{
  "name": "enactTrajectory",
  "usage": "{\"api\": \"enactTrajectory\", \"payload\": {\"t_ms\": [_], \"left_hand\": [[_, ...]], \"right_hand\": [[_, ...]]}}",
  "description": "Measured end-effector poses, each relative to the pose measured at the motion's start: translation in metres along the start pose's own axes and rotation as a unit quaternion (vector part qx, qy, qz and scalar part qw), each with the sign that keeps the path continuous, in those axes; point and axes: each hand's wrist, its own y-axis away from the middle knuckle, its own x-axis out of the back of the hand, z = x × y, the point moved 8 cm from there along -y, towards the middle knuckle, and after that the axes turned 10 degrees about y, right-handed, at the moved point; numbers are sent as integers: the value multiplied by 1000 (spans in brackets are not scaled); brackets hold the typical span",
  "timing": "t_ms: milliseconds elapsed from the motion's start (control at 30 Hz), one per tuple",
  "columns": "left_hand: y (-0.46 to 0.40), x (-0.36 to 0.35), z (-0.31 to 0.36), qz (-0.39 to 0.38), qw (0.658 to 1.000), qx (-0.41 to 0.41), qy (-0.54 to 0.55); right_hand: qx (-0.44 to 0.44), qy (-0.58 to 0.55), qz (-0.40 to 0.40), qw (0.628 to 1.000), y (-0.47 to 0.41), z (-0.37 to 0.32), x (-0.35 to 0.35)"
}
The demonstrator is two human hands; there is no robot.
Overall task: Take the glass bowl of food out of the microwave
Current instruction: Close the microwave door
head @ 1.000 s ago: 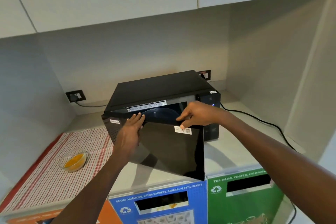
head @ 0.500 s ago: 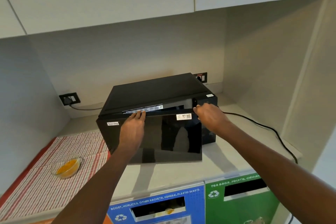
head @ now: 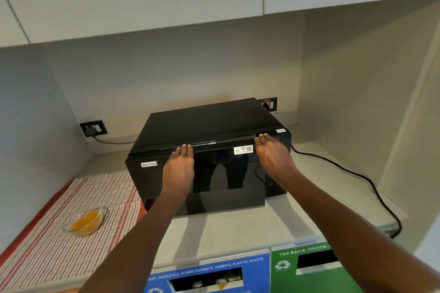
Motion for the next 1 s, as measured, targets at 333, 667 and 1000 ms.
{"api": "enactTrajectory", "payload": {"t_ms": [333, 667, 1000], "left_hand": [[-7, -7, -2, 24, 1000, -3, -4], [-11, -7, -1, 27, 1000, -5, 15], [-13, -9, 0, 17, 999, 15, 24]], "right_hand": [[-12, -42, 19, 999, -13, 2, -18], [2, -38, 18, 999, -18, 4, -22], [3, -12, 38, 999, -24, 4, -31]]}}
